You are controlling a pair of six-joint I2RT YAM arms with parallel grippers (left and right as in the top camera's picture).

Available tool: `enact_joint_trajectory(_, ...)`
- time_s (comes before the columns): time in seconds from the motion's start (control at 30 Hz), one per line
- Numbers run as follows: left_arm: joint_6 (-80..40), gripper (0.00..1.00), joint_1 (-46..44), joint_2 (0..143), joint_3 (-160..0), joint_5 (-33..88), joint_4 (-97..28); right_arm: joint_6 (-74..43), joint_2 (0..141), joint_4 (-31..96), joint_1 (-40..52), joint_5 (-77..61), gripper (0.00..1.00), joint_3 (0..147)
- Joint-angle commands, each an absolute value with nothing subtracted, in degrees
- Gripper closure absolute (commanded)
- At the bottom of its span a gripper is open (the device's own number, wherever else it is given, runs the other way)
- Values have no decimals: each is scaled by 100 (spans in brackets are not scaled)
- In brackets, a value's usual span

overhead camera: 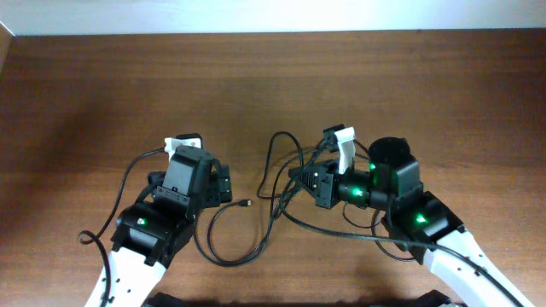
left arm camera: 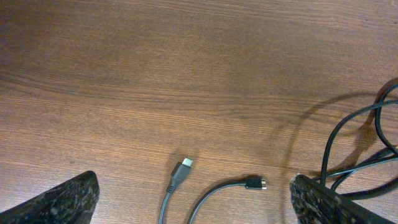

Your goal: Untangle cables

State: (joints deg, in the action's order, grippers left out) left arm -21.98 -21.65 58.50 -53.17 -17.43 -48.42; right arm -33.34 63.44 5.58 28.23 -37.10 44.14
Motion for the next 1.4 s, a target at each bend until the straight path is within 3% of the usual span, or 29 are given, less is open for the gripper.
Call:
enact_joint_trajectory(0.0, -2250, 1, -2176, 5800, -5400, -1824, -4834, -3503, 5760, 401, 2860, -3938, 96, 4517)
enact_joint_trajectory(0.47, -2250, 1, -2176, 5800, -5400, -1824, -4834, -3503, 3288, 401, 2849, -2324, 96, 4534)
enact_joint_trajectory(1.27, -2257, 1, -2174, 5800, -5400, -1887, -4825, -3476, 3197, 666, 2849, -2198, 96, 4534)
enact_joint_trajectory(1.37, -2353, 1, -2176, 5813, -5400, -683, -4783, -3363, 3197, 777, 2849, -2198, 96, 4534)
